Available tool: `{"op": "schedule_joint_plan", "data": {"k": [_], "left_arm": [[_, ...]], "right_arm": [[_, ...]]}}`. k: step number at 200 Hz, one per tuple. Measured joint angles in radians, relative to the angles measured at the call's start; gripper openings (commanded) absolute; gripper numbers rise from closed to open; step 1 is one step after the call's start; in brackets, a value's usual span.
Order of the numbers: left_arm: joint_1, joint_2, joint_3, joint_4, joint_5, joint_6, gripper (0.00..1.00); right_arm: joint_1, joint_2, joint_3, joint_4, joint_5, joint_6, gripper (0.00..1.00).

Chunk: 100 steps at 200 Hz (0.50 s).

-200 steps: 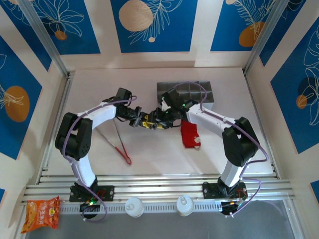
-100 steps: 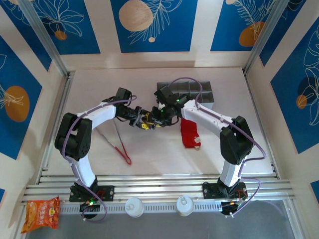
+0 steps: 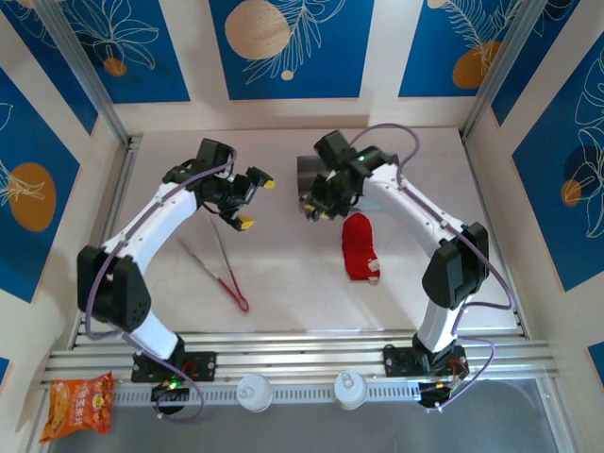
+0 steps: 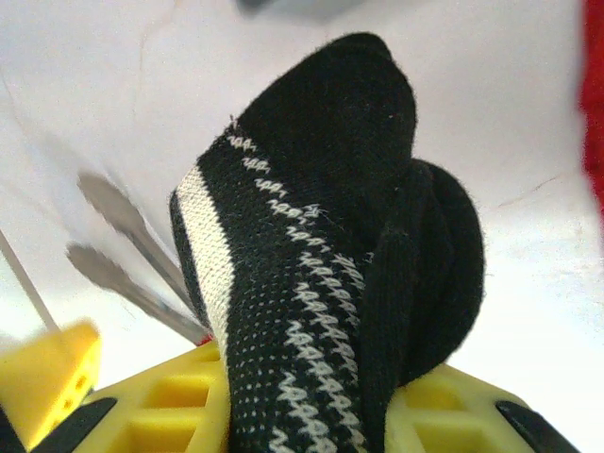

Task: Roll the socks

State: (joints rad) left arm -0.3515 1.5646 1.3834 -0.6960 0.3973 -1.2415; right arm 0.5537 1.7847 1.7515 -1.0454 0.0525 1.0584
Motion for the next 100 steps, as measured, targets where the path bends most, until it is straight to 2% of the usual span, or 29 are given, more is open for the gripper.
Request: {"op": "schedule_joint_plan", "data": {"k": [29, 70, 100], "left_arm": [[-0.012, -0.196, -0.077, -0.005, -0.134, 0.116, 0.97], [-0.02, -0.45, -0.224, -0.02, -0.229, 0.204, 0.96], [-0.02, -0.494, -0.273, -0.051, -0.236, 0.228, 0.95]], "right_arm": [[-0.097, 0.148, 0.278, -0.111, -0.008, 0.048, 0.0], [-0.127, 0.475, 0.717, -0.282, -0.049, 0.097, 0.0], [-0.136, 0.573, 0.76, -0.294, -0.101, 0.136, 0.0]]}}
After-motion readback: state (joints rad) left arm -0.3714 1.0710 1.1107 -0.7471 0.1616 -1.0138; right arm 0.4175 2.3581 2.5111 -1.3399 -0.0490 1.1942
